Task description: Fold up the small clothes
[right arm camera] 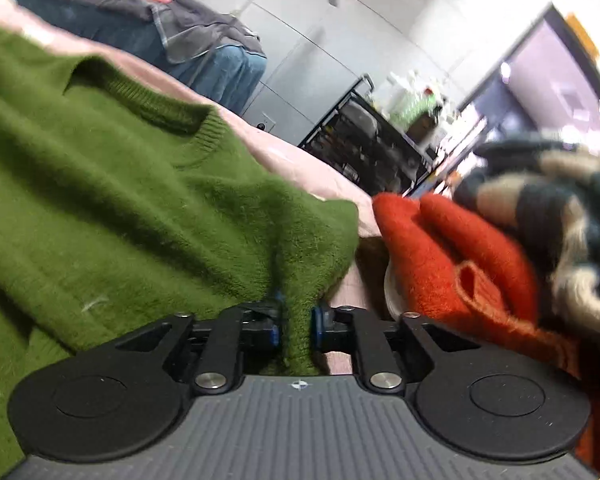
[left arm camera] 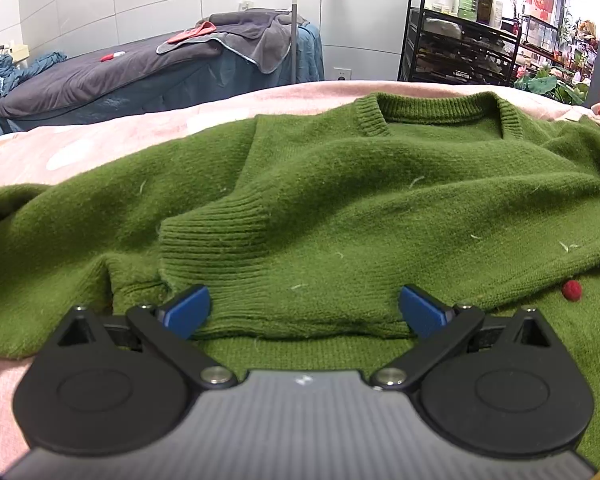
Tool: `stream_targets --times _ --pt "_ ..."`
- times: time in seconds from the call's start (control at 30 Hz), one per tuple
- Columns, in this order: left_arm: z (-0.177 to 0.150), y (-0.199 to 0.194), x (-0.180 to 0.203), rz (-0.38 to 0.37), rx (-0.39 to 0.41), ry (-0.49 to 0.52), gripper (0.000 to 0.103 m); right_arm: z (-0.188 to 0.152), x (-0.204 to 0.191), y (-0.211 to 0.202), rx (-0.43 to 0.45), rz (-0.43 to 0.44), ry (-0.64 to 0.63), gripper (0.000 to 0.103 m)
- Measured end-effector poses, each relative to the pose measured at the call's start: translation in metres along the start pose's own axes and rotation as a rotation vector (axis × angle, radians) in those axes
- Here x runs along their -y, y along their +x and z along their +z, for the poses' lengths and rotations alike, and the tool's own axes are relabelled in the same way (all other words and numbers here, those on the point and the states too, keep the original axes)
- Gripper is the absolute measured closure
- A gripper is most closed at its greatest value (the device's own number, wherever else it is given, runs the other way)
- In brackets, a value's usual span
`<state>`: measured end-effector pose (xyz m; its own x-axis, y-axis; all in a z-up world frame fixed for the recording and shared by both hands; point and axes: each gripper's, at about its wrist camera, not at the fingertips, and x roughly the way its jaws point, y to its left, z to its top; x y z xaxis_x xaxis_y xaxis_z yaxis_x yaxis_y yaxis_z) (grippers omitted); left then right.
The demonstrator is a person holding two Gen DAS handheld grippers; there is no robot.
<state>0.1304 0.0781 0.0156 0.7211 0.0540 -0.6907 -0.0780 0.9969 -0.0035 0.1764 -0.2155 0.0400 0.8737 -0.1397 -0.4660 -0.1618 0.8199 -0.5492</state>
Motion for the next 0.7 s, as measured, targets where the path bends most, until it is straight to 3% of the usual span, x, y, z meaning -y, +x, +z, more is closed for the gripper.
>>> stream_targets --times 0.07,0.1,0.17,0.27,0.37,0.47,0.57,0.7 --pt "0.0 0.0 0.0 0.0 0.0 -0.001 0.0 0.007 0.008 -0.014 0.045 0.018 0.051 0.057" --pt "0.0 0.0 0.0 0.002 0.001 -0.001 0.0 0.01 0.009 -0.024 0.086 0.009 0.061 0.038" --pt "0.001 0.0 0.001 0.006 0.0 0.0 0.0 0.014 0.009 -0.04 0.146 0.05 0.072 0.013" --pt "0.001 0.0 0.002 0.005 0.001 0.0 0.0 0.015 0.006 -0.053 0.144 0.201 0.097 0.015" --pt "0.001 0.0 0.002 0.006 0.0 0.001 0.0 0.009 -0.003 -0.048 0.09 0.281 0.068 0.019" --pt "0.001 0.0 0.002 0.006 0.001 0.001 0.0 0.001 -0.01 -0.03 0.009 0.289 0.069 0.02" --pt "0.001 0.0 0.001 0.006 0.003 0.001 0.0 0.001 -0.004 -0.022 -0.009 0.291 0.14 0.005" --pt "0.0 0.0 0.002 0.011 0.012 0.001 0.0 0.004 0.002 -0.038 -0.006 0.305 0.195 0.004"
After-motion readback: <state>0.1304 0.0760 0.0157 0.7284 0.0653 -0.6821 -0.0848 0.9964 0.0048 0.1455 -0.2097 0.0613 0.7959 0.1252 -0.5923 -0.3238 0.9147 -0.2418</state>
